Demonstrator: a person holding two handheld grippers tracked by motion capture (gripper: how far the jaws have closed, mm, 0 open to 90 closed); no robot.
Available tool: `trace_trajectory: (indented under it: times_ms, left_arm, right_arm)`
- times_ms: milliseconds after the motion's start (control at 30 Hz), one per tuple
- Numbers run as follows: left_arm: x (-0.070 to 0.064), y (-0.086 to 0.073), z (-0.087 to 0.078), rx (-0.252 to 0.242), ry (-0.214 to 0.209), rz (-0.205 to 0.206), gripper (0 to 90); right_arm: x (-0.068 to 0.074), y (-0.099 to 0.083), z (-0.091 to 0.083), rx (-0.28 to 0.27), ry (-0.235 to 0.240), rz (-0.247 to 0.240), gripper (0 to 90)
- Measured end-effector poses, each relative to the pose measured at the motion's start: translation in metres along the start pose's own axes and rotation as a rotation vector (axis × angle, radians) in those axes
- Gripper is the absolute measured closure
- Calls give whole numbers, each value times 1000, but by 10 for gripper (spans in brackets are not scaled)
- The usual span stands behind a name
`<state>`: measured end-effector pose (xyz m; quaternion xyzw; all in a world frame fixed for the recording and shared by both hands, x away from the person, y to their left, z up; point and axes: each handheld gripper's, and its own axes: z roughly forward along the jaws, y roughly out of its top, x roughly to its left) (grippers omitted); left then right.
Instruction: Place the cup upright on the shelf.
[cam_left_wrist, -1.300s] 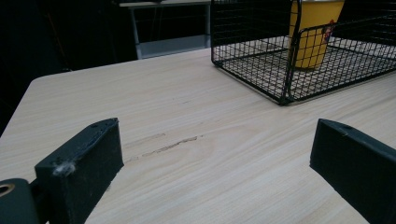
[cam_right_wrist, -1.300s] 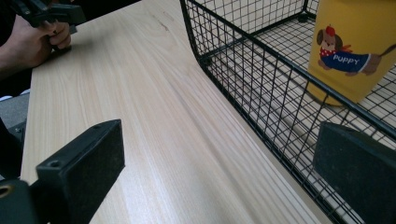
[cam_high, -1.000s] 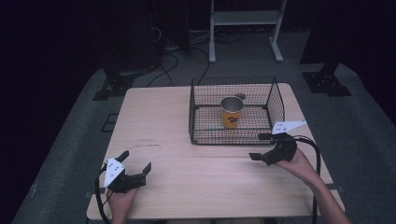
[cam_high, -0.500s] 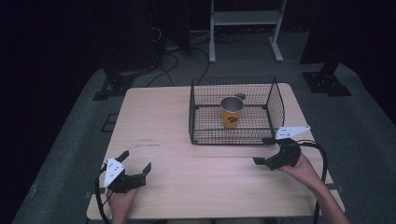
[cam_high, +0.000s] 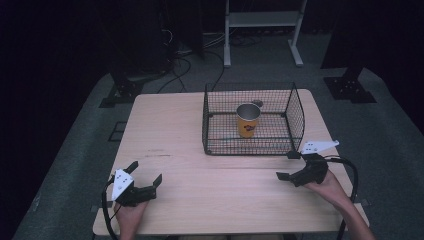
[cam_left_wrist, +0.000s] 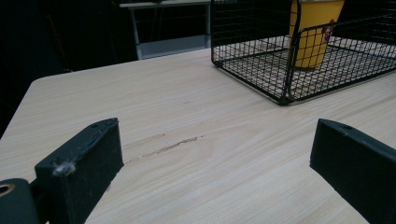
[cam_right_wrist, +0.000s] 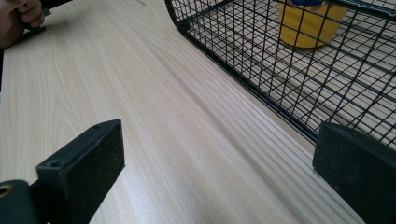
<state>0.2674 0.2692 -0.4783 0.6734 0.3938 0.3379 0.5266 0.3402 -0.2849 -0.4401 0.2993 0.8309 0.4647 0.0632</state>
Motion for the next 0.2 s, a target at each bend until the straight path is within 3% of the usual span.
trace_trajectory:
  times_ms: [200]
  left_arm:
    - [0, 0, 0, 0, 1, 1, 18]
  right_arm:
    - [3, -3, -5, -4, -8, -4, 18]
